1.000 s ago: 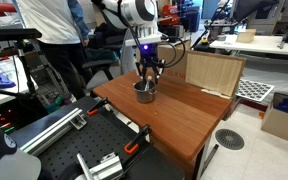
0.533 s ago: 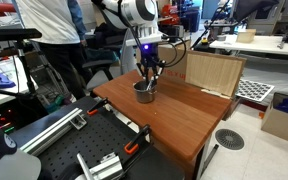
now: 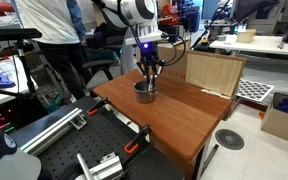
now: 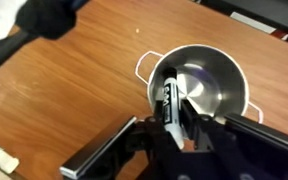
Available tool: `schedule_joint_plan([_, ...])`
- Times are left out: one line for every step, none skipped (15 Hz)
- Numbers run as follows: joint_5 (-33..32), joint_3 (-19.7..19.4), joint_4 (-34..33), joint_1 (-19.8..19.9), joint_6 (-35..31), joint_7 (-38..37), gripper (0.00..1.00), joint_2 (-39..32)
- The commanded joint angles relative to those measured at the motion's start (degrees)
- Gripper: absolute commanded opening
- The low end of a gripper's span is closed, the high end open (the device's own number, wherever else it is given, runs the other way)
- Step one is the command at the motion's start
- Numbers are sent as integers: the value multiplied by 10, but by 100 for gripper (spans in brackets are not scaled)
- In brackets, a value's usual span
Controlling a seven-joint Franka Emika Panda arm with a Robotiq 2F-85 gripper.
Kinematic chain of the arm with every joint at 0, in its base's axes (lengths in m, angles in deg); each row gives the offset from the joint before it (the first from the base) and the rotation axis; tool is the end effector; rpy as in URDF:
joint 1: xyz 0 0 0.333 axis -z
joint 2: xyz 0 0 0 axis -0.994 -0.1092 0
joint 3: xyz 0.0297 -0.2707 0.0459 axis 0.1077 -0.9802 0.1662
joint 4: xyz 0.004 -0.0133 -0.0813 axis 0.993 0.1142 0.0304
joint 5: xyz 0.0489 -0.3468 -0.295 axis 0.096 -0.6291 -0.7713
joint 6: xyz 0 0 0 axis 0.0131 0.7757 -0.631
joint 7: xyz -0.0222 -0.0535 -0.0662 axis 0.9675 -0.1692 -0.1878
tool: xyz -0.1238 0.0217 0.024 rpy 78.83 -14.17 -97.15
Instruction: Put the marker on the desk
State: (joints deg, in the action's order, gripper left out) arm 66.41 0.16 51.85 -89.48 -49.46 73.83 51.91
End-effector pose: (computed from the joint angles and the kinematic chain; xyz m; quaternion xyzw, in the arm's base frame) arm 0.5909 0.0587 0.0925 0.9448 0.2473 -0.1818 0.1148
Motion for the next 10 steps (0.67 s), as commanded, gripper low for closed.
schedule_joint_plan([-3,3,19,7,-15,-2,6,18])
schedule_joint_plan([1,4,22,9,-14,1,6,23])
schedule_joint_plan([7,5,26,13,-16,1,6,31])
schedule_joint_plan([13,5,29,17,-17,3,6,40])
schedule_joint_plan([20,6,34,22,-18,6,6,50])
schedule_joint_plan([28,7,38,27,-19,11,6,63])
schedule_joint_plan([40,8,43,34,-16,18,6,77])
schedule_joint_plan([51,7,46,40,-15,24,6,89])
schedule_joint_plan([67,7,49,48,-10,35,6,105])
schedule_joint_plan([81,6,52,55,-9,47,6,117])
